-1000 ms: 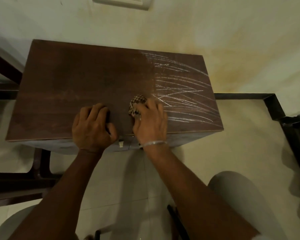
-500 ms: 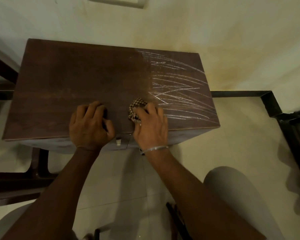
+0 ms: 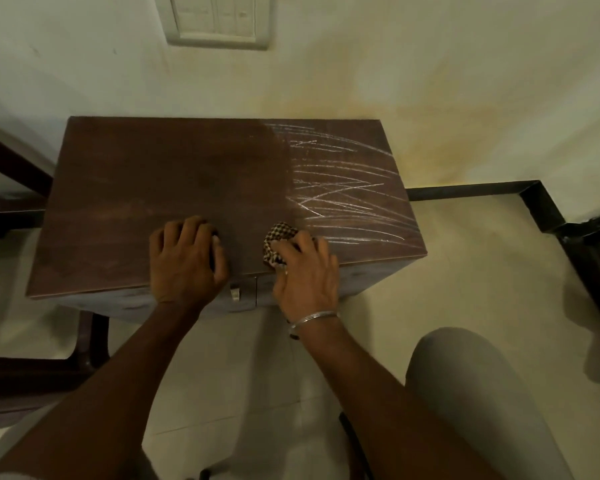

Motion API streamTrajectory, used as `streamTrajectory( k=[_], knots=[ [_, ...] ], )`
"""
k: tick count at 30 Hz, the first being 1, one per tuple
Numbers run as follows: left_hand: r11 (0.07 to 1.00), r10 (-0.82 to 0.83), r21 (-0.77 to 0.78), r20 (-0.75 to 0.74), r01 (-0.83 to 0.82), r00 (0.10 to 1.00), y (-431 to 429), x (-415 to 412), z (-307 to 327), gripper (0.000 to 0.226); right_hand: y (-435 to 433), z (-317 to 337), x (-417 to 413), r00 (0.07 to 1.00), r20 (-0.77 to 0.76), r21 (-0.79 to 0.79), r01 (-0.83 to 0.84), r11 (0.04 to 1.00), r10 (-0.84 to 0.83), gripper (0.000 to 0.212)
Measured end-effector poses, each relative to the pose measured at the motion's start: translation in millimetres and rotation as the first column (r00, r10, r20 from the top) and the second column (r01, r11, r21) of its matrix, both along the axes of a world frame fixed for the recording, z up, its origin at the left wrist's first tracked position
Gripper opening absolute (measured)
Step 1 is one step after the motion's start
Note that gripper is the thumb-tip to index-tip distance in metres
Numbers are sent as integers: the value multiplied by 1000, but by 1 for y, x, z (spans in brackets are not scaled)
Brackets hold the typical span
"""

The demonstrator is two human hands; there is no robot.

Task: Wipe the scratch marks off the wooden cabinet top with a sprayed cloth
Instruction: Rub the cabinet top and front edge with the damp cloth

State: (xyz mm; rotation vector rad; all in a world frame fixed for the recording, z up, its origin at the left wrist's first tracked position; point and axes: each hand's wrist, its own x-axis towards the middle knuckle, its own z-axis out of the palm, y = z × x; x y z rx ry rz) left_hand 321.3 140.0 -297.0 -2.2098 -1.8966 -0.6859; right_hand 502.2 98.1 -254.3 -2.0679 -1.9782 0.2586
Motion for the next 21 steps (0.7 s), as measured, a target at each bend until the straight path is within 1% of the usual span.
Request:
streamTrajectory(
  k=[3, 5, 7, 8, 10, 12, 14, 17, 21],
  knots=[
    [992, -116, -47, -18, 116, 993, 1, 25, 5, 26, 17, 4, 3, 999, 22, -22, 34, 999, -33, 36],
    [992, -92, -87, -46, 88, 995, 7, 35, 10, 25, 40, 12, 0, 999, 28, -44, 46, 998, -44, 36],
    [992, -64, -109, -55, 57, 996, 11, 31, 12, 24, 50, 14, -2, 1000, 26, -47, 19, 999, -17, 35],
    [991, -75, -115, -55, 68, 996, 10, 27, 11, 25, 47, 13, -2, 1000, 21, -43, 4, 999, -4, 34],
    [983, -123, -146, -75, 111, 990, 8, 38, 11, 31, 28, 6, 13, 1000, 5, -36, 31, 999, -31, 34],
    [975, -136, -190, -77, 120, 988, 2, 44, 13, 36, 3, -1, 13, 999, 21, -29, 48, 998, -47, 36],
    [968, -138, -221, -71, 119, 988, 3, 51, 16, 41, 1, -2, 11, 998, 25, -28, 56, 998, -55, 36],
    [963, -139, -242, -58, 121, 989, 6, 54, 22, 47, 27, 7, 7, 998, -4, -12, 56, 998, -56, 33],
    [955, -156, -261, -44, 139, 987, 6, 54, 18, 54, 62, 13, 8, 999, -17, -37, 51, 998, -52, 34]
  ],
)
